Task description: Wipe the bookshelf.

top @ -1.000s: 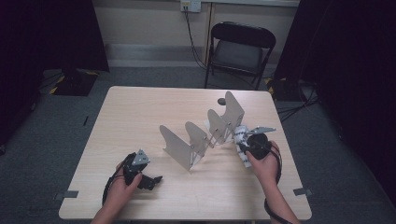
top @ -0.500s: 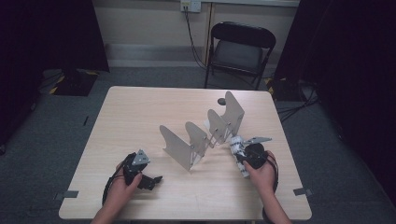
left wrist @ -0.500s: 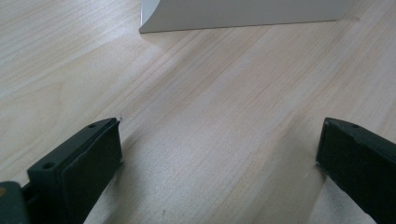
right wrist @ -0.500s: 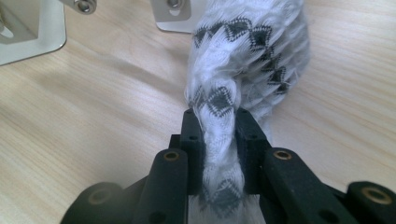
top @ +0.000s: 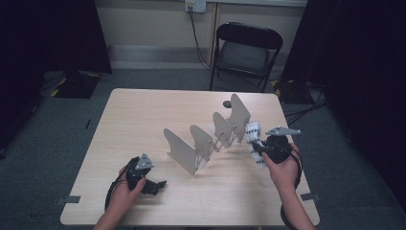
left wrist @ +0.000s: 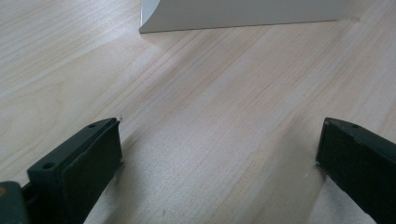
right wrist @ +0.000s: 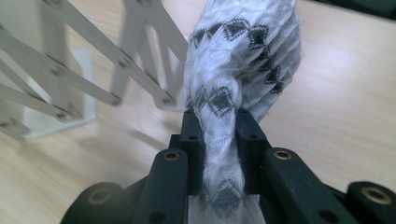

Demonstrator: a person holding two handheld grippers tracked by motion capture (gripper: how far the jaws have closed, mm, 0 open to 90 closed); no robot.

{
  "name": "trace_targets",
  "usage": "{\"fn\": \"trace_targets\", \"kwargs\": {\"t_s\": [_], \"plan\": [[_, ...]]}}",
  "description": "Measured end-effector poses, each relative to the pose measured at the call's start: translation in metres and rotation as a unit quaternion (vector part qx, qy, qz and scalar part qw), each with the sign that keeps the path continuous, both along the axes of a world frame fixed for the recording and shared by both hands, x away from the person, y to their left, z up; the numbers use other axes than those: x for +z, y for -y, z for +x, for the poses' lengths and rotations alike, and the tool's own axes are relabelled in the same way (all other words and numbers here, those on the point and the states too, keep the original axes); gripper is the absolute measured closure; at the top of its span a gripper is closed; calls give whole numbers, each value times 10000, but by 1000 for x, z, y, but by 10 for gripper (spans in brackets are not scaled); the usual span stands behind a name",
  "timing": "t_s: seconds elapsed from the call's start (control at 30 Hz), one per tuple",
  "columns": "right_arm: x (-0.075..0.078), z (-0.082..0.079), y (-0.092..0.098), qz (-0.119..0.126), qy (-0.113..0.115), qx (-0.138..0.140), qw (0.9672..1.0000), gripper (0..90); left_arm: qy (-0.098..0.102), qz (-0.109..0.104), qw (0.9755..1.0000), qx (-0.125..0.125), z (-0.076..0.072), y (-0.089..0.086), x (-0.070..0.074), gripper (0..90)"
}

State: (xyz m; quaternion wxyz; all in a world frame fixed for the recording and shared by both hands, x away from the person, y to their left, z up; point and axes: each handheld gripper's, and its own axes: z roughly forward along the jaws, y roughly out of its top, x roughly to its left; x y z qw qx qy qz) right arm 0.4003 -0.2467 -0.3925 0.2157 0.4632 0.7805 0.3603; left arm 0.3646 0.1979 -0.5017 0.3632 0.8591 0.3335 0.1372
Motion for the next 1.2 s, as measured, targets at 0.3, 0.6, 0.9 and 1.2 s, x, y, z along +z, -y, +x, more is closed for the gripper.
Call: {"fn": "trace_targets", "kwargs": {"t_s": [0.3, 0.6, 0.9, 1.2], "plan": [[2, 6, -31, -107, 38, 409, 9991, 768, 0, 0, 10000, -1, 0, 0, 0, 0], [-44, 8, -34, -188, -343, 504, 9980, 768, 0, -1, 10000, 0, 0, 0, 0, 0], [-74, 4, -33, -221, -688, 477, 9962, 755, -1, 0, 10000, -1, 0, 0, 0, 0], [-76, -1, -27, -142, -746, 398, 9963, 597, 1, -1, 10000, 1, 0, 0, 0, 0]]}}
